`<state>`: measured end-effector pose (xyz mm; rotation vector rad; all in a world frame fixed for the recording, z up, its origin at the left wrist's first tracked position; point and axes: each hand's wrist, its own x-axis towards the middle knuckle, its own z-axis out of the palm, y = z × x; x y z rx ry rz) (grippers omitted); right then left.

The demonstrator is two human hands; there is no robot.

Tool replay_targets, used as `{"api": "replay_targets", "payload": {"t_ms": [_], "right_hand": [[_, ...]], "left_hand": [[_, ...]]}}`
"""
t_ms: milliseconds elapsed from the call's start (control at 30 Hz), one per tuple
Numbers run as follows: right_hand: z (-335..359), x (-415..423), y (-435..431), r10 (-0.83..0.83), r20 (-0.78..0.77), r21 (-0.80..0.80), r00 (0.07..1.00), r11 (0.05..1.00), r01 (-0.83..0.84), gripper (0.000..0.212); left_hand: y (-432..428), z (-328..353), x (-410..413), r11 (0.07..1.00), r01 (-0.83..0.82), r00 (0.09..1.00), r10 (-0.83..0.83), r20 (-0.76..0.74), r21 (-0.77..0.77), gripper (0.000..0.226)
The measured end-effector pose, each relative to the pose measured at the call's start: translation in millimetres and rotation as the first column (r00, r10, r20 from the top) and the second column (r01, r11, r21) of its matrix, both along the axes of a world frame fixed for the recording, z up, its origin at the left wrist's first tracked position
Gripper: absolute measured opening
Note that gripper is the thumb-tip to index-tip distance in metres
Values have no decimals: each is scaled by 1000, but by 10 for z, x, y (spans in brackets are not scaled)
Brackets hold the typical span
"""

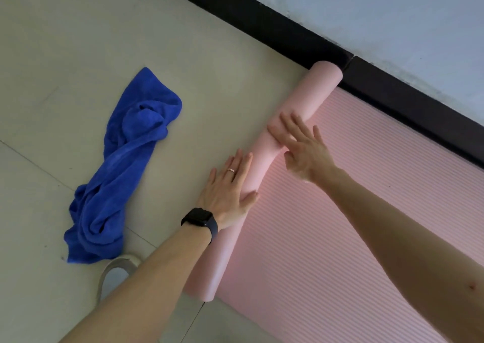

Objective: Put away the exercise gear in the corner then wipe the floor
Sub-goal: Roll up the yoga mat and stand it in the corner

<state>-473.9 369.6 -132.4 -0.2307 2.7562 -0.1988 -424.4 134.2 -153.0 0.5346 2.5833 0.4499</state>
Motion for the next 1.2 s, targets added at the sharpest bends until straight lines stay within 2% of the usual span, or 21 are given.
{"api": "replay_targets", "payload": {"t_ms": [100, 167, 267, 333, 367, 433, 467, 567, 633, 700, 767, 867, 933, 1033, 1100, 1200], "right_hand": [[234, -140, -100, -161, -123, -91, 979, 984, 150, 53], [283, -329, -205, -209, -171, -82, 963, 977, 198, 49], [93, -421, -190, -104, -52, 70, 993, 992, 108, 57], [-55, -260, -57, -67, -23, 108, 997, 992, 70, 59], [-101, -144, 33, -81, -36, 94, 996, 992, 84, 59], [-128, 68, 202, -112, -43, 60, 993, 992, 114, 58], [-118, 166, 284, -124, -31, 58, 992, 990, 126, 58], [-79, 416, 467, -176, 2, 67, 984, 982, 175, 57], [1, 484, 479, -240, -30, 15, 970, 971, 240, 54], [119, 388, 395, -310, -129, -95, 942, 949, 299, 50], [162, 235, 333, -314, -147, -132, 938, 946, 296, 51], [14, 233, 375, -207, -76, -19, 975, 978, 206, 56], [-97, 415, 511, -252, -76, -37, 965, 968, 250, 55], [-147, 720, 740, -311, -67, -74, 948, 949, 306, 53], [-130, 949, 903, -334, -62, -98, 940, 940, 328, 52], [-93, 1232, 1066, -394, -102, -160, 913, 913, 376, 51]], "left_hand": [[271, -31, 222, 999, -30, 988, 27, -154, -19, 86], [407, -33, 353, 1000, -2, 975, -3, -221, -23, 86], [561, -7, 481, 998, 35, 981, -45, -188, -55, 84], [638, 83, 470, 998, 53, 991, -52, -121, 13, 77], [647, 143, 441, 994, 83, 991, -75, -111, 68, 71], [580, 232, 348, 983, 141, 976, -118, -185, 119, 65], [529, 246, 301, 984, 153, 975, -136, -178, 89, 66], [540, 152, 340, 987, 151, 988, -153, -32, -47, 75], [700, 79, 497, 994, 113, 993, -113, -23, -15, 75], [853, 42, 627, 997, 70, 996, -68, -62, 19, 74], [929, 31, 684, 997, 63, 995, -59, -84, 41, 73], [892, 107, 642, 985, 135, 991, -135, -12, 109, 69], [789, 215, 505, 965, 206, 976, -215, 40, 161, 65], [622, 287, 307, 950, 311, 950, -311, -5, 11, 64], [647, 284, 324, 899, 429, 902, -431, -7, -89, 66], [918, 242, 493, 836, 546, 834, -548, -57, -58, 70]]}}
